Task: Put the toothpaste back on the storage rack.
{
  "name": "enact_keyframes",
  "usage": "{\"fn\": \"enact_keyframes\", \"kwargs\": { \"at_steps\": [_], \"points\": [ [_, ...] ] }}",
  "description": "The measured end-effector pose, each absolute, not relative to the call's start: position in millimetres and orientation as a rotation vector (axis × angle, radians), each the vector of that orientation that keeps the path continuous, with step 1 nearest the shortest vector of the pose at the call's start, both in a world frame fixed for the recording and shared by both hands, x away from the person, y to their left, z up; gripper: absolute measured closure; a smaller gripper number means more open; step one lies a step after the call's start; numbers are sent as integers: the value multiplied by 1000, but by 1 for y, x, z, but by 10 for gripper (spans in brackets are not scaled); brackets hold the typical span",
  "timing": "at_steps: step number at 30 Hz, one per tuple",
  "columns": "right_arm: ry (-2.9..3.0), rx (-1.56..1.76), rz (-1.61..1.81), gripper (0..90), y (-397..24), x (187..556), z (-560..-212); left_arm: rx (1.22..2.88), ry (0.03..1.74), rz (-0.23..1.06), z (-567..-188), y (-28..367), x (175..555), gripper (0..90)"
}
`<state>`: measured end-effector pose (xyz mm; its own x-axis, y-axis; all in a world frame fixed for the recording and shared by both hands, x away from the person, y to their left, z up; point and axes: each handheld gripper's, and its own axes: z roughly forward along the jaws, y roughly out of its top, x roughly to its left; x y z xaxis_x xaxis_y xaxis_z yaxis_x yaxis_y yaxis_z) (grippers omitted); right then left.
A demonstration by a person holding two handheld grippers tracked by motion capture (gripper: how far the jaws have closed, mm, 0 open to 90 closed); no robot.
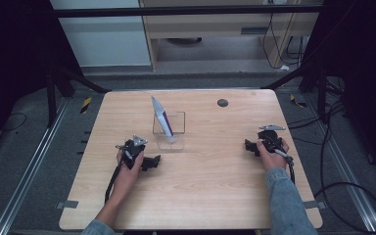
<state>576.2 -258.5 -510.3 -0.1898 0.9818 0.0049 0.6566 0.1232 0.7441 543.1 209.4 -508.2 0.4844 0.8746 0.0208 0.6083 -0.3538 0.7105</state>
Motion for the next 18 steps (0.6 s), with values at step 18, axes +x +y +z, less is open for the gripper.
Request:
{"fn": "enact_keyframes", "kwargs": {
  "at_steps": [18],
  "points": [
    [1925, 1595, 824, 2, -234, 575, -511, 2088, 1218, 533, -508, 209, 543, 0]
  ]
}}
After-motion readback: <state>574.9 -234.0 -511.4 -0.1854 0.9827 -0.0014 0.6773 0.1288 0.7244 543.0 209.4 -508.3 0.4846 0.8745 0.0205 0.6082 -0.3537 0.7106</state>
